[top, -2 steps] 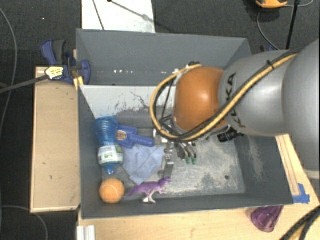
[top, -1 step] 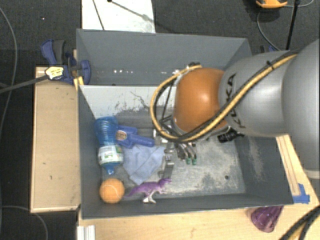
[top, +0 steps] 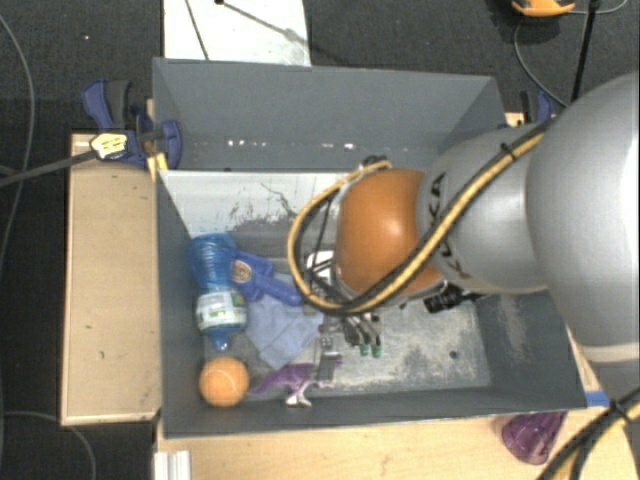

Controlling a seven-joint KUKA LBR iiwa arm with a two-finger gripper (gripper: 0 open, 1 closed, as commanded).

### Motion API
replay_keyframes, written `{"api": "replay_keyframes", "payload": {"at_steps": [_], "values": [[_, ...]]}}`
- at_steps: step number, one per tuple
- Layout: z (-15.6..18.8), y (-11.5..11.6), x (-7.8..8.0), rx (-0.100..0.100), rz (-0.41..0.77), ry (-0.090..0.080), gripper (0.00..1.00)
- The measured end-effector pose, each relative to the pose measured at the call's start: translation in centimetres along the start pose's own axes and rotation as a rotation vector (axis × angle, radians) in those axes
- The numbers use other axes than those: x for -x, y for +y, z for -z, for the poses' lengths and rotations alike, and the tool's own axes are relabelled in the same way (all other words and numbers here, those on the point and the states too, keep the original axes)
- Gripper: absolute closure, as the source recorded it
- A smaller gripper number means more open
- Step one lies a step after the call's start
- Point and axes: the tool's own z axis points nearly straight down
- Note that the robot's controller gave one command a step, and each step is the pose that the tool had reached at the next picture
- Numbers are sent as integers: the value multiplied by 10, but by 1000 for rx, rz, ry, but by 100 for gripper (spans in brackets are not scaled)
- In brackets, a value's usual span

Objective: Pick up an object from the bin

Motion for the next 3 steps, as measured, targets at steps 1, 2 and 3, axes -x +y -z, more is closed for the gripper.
{"api": "replay_keyframes", "payload": {"at_steps": [1, 2, 3], "values": [[7, 0, -9, 5, 34, -16, 0], [-28, -10, -22, 4, 78, -12, 0], [-33, -12, -24, 5, 77, -15, 100]]}}
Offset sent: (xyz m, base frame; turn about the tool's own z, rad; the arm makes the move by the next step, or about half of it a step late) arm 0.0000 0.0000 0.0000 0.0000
